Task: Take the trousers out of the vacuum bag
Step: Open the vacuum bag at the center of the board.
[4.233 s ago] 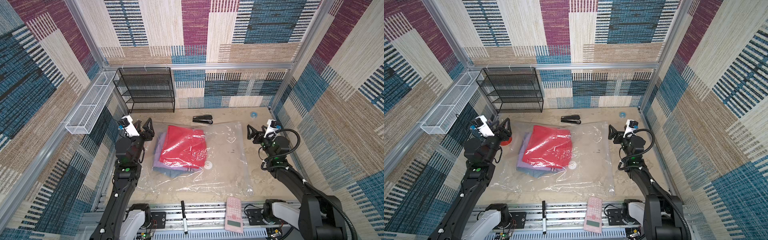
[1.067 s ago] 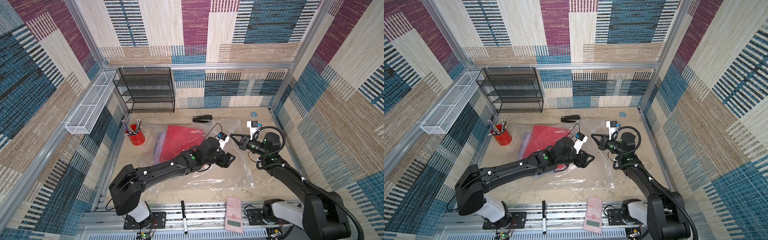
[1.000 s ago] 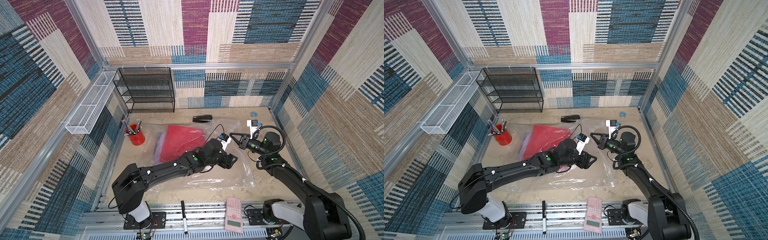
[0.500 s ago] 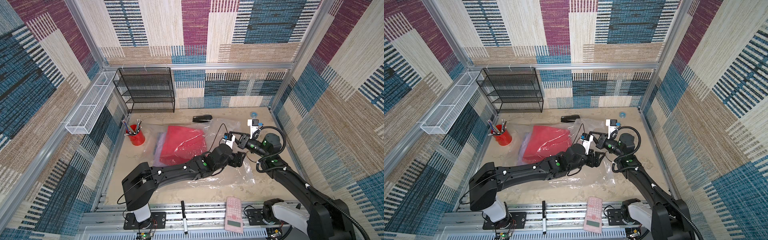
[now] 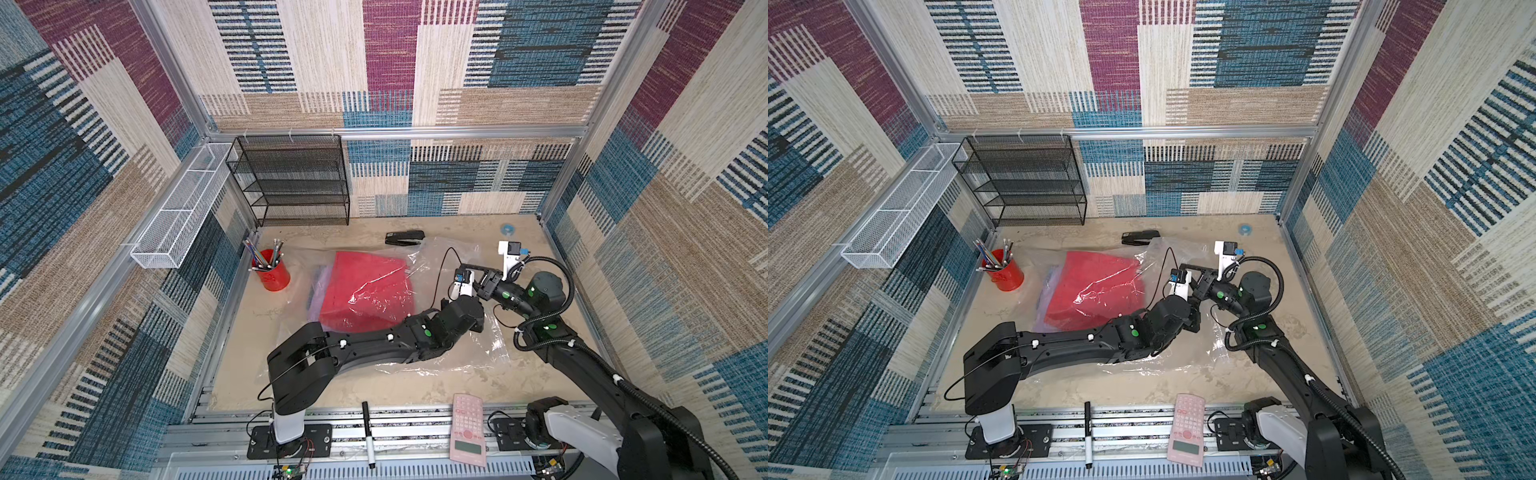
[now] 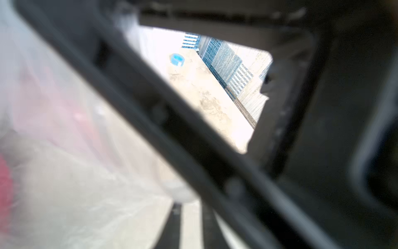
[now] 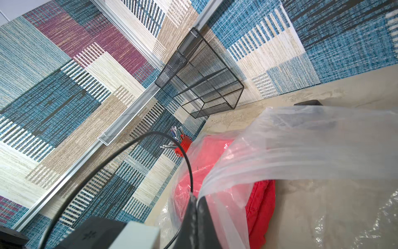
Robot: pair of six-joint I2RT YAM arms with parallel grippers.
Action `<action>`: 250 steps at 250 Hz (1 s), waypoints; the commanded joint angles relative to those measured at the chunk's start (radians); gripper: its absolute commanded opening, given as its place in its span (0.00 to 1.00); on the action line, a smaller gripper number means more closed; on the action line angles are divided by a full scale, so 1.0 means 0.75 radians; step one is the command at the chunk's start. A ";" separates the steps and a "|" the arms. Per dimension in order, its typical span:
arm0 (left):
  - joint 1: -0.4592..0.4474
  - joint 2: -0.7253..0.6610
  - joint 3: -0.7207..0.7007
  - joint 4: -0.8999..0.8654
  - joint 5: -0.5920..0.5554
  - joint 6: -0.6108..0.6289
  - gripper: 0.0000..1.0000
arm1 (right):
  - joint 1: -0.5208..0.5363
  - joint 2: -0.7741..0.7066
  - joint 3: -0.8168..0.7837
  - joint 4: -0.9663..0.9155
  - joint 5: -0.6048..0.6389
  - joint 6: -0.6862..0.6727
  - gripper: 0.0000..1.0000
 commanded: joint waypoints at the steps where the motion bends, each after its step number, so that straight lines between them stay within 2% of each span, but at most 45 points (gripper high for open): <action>1: -0.009 -0.018 -0.002 0.036 -0.059 0.064 0.00 | 0.002 -0.012 -0.002 0.048 0.009 0.007 0.00; 36: -0.010 -0.052 -0.033 0.073 -0.032 0.065 0.00 | 0.000 -0.012 -0.010 0.048 0.020 0.013 0.00; 60: -0.011 -0.076 -0.052 0.082 0.063 -0.002 0.36 | 0.002 -0.010 -0.013 0.069 0.031 0.044 0.00; 71: -0.014 -0.082 -0.065 0.107 0.094 -0.028 0.46 | 0.001 -0.005 -0.020 0.092 0.032 0.072 0.00; 88: -0.026 -0.063 -0.048 0.108 0.075 -0.025 0.54 | 0.002 -0.004 -0.033 0.148 0.029 0.125 0.00; 113: -0.028 0.000 -0.004 0.099 0.035 -0.015 0.58 | 0.000 -0.004 -0.042 0.206 0.018 0.180 0.00; 152: -0.029 0.062 0.010 0.204 0.084 -0.027 0.69 | 0.002 -0.030 -0.037 0.195 0.010 0.190 0.00; 178: -0.031 0.089 0.043 0.181 -0.013 -0.035 0.62 | 0.004 -0.048 -0.050 0.200 0.010 0.200 0.00; 190: -0.031 0.101 0.054 0.180 -0.061 -0.030 0.55 | 0.004 -0.056 -0.058 0.207 0.008 0.207 0.00; 221: -0.030 0.128 0.095 0.168 -0.122 0.004 0.25 | 0.004 -0.072 -0.073 0.206 0.012 0.213 0.00; 250: -0.030 0.146 0.109 0.139 -0.177 0.004 0.05 | 0.004 -0.081 -0.083 0.205 0.014 0.214 0.00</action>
